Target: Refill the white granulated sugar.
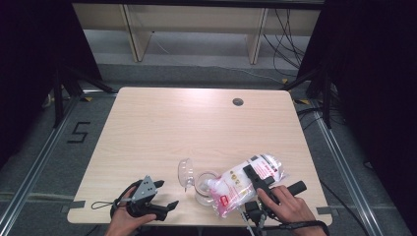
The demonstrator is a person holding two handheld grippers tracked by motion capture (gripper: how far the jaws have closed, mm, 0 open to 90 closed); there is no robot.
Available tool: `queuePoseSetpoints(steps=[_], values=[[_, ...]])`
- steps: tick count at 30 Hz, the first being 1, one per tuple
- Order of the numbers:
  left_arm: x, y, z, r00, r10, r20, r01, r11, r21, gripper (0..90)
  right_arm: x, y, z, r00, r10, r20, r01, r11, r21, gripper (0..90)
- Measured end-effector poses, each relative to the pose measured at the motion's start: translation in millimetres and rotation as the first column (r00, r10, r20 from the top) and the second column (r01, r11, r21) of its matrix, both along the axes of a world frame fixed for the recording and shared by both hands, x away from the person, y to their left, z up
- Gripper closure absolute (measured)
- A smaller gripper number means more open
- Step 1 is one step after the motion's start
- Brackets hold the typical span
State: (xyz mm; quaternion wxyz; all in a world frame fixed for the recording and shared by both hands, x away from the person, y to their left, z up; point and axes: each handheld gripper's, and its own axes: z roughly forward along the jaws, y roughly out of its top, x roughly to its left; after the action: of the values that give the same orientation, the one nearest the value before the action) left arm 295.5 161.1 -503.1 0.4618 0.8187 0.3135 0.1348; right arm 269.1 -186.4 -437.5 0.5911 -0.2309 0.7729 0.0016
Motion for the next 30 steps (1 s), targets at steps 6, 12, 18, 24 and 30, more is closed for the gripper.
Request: queuePoseSetpoints(steps=[6, 12, 18, 24, 30], values=[[-0.8, -1.8, -0.9, 1.0000, 0.003, 0.005, -0.003, 0.9999, -0.010, 15.6, -0.1, -0.1, 0.7, 1.0000, -0.002, -0.005, 0.002, 1.000, -0.015, 49.5], [-0.4, -0.4, 0.0, 1.0000, 0.000, 0.000, 0.000, 1.0000, -0.004, 15.6, 0.2, -0.8, 0.7, 0.9999, 0.008, 0.007, -0.008, 1.000, -0.016, 49.6], [-0.6, -1.5, -0.9, 1.0000, 0.000, 0.004, 0.000, 1.0000, -0.002, 15.6, -0.5, -1.6, 0.1, 0.9999, -0.001, 0.012, 0.001, 1.000, -0.007, 49.7], [-0.5, -1.3, -0.6, 0.9999, -0.012, -0.002, 0.012, 0.9999, 0.008, 15.6, -0.2, -1.0, 0.4, 0.9999, 0.010, 0.014, -0.010, 1.000, -0.013, 49.8], [-0.5, -1.0, 0.0, 0.9998, -0.018, 0.009, 0.018, 0.9998, 0.004, 15.6, 0.0, -1.1, 0.2, 0.9997, 0.016, 0.017, -0.016, 1.000, -0.013, 49.9]])
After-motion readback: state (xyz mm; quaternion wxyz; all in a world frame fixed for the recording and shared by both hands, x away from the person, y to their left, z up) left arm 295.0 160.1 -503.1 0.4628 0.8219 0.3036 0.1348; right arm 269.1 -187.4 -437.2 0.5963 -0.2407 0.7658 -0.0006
